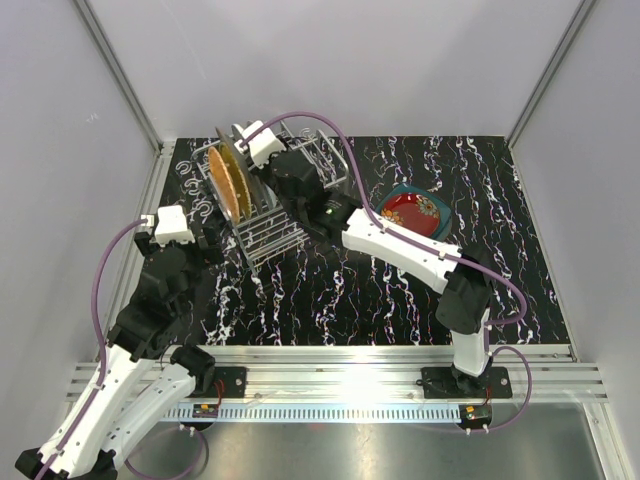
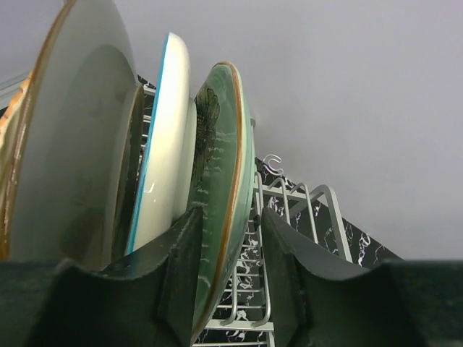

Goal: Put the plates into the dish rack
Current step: Insert the plate into the dish rack, then grab a plate with the right arm

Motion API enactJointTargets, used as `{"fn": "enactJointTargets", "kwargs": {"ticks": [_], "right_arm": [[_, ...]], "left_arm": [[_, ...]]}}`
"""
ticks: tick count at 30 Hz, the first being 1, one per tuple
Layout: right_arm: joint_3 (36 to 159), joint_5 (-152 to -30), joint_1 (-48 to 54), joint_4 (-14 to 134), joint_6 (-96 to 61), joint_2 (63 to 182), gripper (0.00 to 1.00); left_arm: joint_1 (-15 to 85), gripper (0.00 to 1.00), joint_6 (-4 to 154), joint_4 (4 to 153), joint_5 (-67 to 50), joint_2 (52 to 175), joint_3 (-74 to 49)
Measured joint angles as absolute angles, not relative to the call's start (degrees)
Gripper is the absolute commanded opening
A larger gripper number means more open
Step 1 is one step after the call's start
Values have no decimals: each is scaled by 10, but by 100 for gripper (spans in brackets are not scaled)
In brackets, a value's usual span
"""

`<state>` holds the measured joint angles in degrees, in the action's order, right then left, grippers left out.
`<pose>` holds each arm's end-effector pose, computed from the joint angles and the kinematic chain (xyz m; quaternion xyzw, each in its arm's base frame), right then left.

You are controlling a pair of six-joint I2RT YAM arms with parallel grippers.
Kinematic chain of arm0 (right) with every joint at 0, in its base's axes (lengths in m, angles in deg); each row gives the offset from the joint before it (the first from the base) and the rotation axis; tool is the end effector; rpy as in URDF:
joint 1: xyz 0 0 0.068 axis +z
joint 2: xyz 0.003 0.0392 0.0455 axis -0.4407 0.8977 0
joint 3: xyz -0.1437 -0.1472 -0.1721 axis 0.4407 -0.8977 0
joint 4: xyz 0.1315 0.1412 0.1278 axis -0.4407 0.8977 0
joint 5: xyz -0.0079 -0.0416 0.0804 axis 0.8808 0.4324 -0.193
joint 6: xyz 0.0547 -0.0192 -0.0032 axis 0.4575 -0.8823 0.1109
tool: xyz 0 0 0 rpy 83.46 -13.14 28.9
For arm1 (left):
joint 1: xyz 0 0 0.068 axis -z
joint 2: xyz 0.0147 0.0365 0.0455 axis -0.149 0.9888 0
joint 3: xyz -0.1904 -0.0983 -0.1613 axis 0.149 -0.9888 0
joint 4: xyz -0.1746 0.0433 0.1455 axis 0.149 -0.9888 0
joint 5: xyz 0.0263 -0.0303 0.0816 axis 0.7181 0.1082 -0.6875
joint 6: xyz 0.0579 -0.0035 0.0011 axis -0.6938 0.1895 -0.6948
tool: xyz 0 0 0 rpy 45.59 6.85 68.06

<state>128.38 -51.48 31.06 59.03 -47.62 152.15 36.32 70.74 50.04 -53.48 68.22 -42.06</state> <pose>0.2549 0.3550 0.3930 -0.3097 0.6581 -0.0010 0.6862 0.0942 -0.0215 0.3222 -0.0587 0.7691 0.0583 0.6338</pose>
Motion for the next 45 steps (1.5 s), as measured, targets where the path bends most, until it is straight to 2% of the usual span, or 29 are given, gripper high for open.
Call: {"fn": "enactJointTargets", "kwargs": {"ticks": [20,26,31,34,38,45], "right_arm": [[1281,-525,312,659,-450,1455,49],[1201,-523,312,660,-425,1347,51],[1082,-511,303,647,-385,1238,52],[994,-532,258,652,-332,1174,52],[874,-582,128,674,-236,1086,55],[793,-649,-33,720,-102,1004,59]], "left_arm": [[363,99,707,500,-534,682,-421],[363,99,707,500,-535,682,-421],[363,99,707,500,-535,682,-421],[363,99,707,500,-537,682,-421],[363,99,707,500,-541,682,-421],[361,99,707,498,-542,682,-421]]}}
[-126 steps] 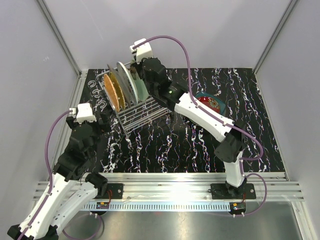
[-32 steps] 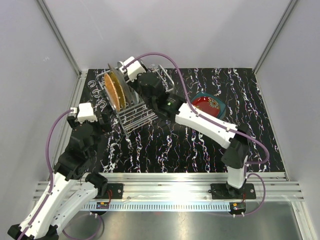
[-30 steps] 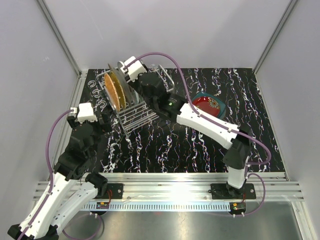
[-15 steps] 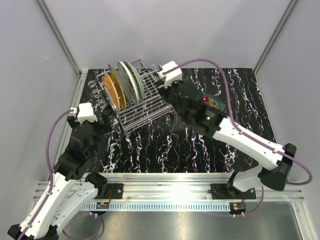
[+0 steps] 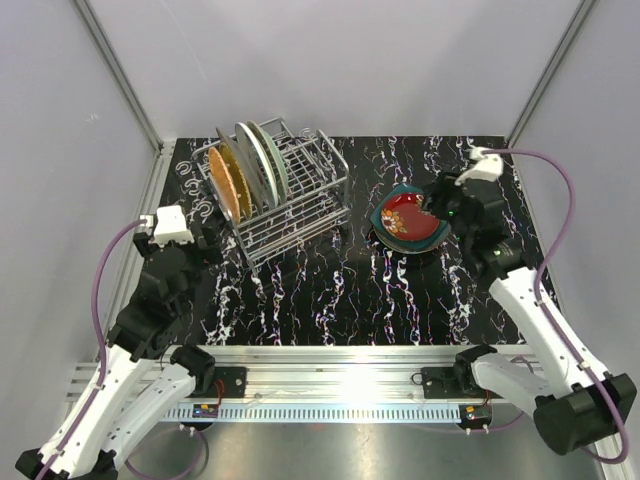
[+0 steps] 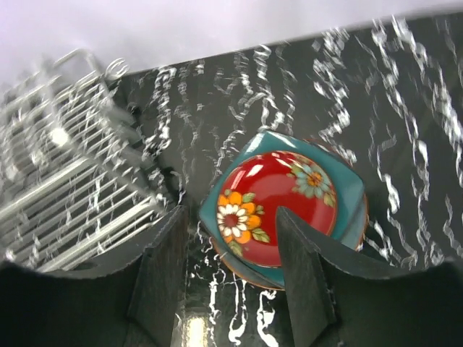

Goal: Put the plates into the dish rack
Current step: Grab a plate with the right arm

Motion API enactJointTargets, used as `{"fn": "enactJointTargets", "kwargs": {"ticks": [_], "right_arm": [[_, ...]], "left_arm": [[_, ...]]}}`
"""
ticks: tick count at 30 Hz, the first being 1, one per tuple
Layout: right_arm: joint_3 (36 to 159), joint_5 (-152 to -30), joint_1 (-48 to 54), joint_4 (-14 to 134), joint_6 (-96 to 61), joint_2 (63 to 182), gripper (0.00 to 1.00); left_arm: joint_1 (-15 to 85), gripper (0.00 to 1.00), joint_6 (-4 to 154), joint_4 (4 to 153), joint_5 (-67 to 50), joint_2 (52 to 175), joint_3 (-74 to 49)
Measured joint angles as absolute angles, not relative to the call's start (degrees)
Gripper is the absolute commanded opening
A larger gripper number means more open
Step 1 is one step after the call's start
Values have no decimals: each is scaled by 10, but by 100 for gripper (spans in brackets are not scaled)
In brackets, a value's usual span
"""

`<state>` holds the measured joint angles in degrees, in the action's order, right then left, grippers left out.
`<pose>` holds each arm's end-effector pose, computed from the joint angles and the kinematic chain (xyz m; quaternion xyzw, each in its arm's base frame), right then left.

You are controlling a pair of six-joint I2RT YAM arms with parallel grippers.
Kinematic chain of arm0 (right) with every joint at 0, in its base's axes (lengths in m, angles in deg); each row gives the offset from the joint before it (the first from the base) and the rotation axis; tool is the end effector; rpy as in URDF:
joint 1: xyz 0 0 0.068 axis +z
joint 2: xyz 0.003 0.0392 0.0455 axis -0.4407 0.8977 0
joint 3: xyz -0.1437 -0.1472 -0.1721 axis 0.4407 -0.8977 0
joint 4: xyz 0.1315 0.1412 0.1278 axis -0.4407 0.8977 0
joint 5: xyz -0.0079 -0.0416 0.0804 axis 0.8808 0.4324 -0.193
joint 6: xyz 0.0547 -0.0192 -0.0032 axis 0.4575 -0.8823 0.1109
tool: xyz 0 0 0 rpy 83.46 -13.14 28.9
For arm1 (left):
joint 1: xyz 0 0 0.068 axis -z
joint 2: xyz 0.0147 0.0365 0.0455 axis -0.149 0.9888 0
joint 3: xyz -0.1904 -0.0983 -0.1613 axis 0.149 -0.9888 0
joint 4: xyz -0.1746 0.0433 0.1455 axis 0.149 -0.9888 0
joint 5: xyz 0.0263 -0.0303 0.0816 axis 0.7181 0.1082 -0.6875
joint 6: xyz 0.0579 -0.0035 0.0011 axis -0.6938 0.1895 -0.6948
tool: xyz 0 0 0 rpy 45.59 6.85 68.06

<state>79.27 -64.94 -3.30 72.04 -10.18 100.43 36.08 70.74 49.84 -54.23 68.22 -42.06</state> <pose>0.1986 0.0693 0.3613 0.0402 0.7847 0.0717 0.6144 0.0941 -0.0206 0.3219 -0.0637 0.7690 0.0654 0.6328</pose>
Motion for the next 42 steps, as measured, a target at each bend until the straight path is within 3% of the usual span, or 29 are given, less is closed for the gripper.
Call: {"fn": "enactJointTargets", "kwargs": {"ticks": [6,11,19,42], "right_arm": [[707,-812,-236,699,38,1006,56],[653,-945,-336,650,138,1067,54],[648,-1009,-348,603,184,1135,54],[656,-1012,-348,558,173,1273,48]], "left_arm": [[360,99,707,495,-542,673,-421],[360,99,708,496,-542,666,-421],[360,99,708,496,-532,665,-421],[360,99,710,496,-503,637,-421]]}}
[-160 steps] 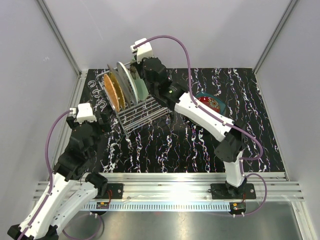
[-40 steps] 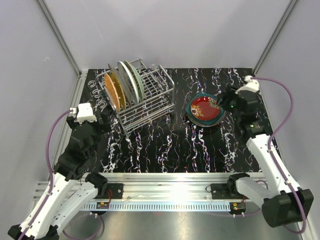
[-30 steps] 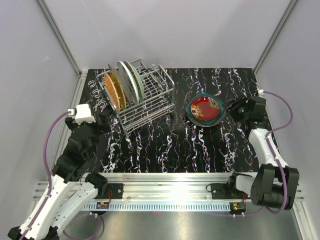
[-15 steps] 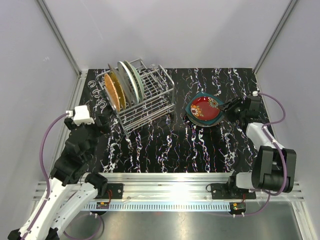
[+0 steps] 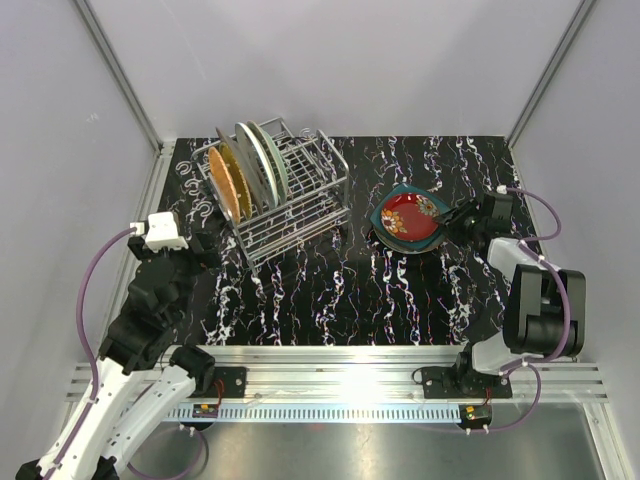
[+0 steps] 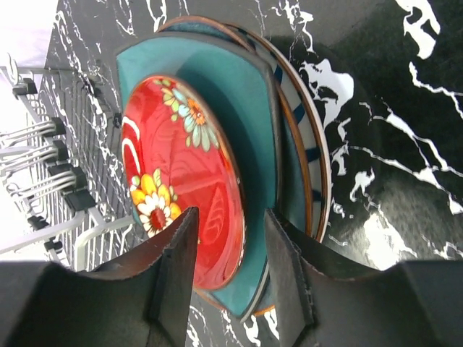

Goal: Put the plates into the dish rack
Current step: Grab a plate with the right arm

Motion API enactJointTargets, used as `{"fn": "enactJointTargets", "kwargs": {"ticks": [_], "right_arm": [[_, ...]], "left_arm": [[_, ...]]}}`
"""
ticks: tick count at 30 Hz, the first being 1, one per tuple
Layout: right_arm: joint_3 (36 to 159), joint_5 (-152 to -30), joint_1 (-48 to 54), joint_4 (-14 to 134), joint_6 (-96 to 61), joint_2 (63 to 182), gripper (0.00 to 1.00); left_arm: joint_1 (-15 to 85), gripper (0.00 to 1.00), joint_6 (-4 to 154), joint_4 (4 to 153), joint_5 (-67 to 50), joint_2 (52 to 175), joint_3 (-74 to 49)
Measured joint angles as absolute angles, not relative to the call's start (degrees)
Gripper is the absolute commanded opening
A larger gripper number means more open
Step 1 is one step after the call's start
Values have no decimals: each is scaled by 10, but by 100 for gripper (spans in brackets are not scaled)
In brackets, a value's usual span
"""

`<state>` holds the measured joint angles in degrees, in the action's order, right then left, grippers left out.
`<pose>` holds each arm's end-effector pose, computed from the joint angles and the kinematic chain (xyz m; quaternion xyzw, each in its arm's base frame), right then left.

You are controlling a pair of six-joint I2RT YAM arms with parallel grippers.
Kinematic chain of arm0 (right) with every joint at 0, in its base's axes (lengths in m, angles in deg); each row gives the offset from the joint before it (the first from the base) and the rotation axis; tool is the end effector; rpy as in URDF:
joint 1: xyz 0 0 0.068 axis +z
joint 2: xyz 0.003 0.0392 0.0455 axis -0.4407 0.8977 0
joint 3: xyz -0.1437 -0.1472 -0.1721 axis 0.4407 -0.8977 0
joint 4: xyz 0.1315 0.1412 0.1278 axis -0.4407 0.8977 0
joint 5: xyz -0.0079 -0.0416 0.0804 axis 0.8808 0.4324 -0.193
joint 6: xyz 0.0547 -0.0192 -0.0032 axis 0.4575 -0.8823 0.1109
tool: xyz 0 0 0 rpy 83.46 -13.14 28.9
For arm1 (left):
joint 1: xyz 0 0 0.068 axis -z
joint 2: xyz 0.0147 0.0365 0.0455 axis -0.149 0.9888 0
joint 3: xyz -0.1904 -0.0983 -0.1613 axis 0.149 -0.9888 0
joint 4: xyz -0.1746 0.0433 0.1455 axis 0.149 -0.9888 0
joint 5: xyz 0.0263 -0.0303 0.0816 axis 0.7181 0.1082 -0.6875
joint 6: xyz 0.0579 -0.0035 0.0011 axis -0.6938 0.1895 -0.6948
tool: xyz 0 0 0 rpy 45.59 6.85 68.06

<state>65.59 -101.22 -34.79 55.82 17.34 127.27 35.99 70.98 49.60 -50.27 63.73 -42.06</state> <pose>0.2858 -0.0306 0.2030 0.3188 0.8341 0.2550 0.3710 0.0798 -0.0156 0.3263 -0.0565 0.7527 0.0232 0.6555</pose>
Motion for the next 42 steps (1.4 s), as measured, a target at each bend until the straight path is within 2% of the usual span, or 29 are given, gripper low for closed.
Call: {"fn": "enactJointTargets", "kwargs": {"ticks": [4,14,17,27,31,32,36,42], "right_arm": [[656,-1023,-348,532,175,1295,45],[656,-1031,-348,509,176,1309,45],[656,-1030,-348,510,175,1310,41],[656,-1032,-348,483,175,1329,37],[656,-1031,-348,480,174,1332,27],[656,-1031,-348,480,173,1333,22],[656,-1026,-348,487,171,1334,18],[656,-1029,-348,486,158,1329,4]], "left_arm": [[360,99,710,496,-503,639,-421],[360,99,710,496,-507,643,-421],[360,99,710,496,-510,643,-421],[360,99,710,496,-518,643,-421],[360,99,710,496,-520,643,-421],[360,99,710,496,-521,643,-421],[360,99,710,496,-523,644,-421],[360,99,710,496,-525,645,-421]]}}
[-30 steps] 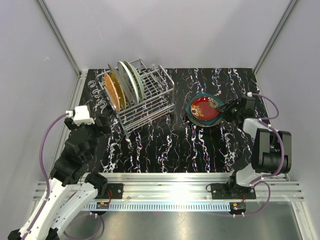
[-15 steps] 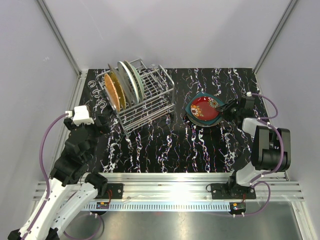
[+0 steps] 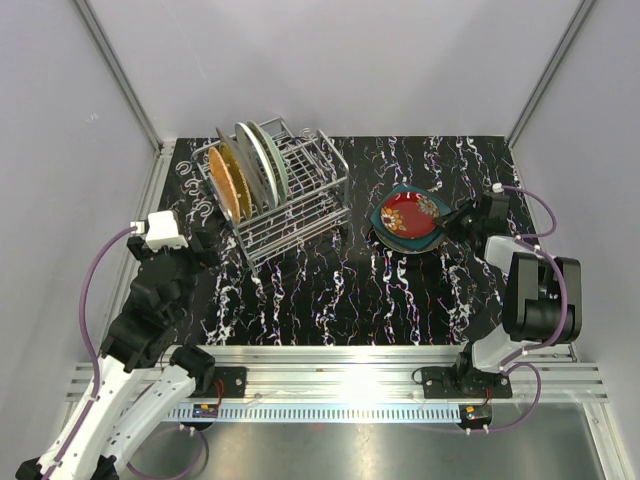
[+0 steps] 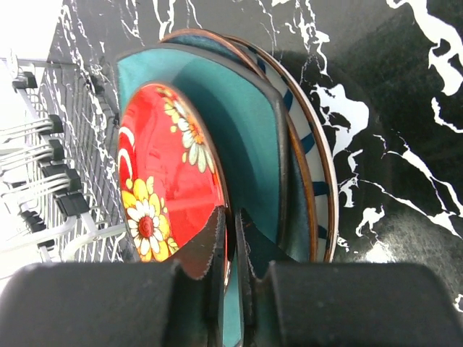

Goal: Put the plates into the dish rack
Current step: Grab a plate with the right arm

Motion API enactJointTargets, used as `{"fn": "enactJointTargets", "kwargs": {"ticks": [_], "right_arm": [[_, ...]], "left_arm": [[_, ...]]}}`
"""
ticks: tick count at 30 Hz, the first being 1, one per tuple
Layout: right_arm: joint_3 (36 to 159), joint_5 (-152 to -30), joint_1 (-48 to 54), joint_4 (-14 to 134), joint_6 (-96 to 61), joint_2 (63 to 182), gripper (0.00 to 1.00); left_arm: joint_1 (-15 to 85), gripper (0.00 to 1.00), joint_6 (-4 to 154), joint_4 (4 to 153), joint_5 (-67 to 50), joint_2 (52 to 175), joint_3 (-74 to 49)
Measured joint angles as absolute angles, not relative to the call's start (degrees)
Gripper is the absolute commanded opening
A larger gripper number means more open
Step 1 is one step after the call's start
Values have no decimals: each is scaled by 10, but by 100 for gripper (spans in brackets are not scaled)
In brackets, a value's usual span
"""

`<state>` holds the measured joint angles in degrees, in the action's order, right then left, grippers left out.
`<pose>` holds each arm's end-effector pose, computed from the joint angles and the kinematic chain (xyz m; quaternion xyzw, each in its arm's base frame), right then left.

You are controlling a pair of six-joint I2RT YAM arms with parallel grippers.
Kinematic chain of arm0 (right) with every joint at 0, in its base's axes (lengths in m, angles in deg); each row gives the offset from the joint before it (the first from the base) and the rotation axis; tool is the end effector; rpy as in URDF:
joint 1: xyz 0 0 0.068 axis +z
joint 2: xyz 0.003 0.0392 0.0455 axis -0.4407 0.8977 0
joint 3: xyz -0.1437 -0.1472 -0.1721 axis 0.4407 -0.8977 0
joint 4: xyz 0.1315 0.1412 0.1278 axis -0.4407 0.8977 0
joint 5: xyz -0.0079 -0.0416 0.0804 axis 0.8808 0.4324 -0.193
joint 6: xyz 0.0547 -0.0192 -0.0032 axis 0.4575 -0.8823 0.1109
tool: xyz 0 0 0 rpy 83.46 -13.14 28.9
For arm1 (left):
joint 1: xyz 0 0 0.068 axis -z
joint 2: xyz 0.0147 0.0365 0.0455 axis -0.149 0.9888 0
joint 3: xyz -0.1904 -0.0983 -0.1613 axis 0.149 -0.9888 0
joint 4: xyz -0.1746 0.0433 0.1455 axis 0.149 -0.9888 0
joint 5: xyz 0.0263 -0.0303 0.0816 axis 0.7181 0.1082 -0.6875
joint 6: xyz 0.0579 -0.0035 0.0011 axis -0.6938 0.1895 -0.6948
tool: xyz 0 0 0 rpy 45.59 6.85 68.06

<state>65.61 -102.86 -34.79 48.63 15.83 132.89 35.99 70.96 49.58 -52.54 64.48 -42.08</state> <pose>0.3023 -0.0320 0.1875 0.2969 0.8343 0.2645 0.3820 0.0821 -0.0153 0.3255 -0.0669 0.7543 0.0410 0.6518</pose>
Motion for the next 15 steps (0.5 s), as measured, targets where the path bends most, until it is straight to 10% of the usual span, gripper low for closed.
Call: {"fn": "enactJointTargets", "kwargs": {"ticks": [15], "right_arm": [[647,-1025,-348,526,139,1237,0]], "left_arm": [[360,99,710,496,-527,650,-427]]}}
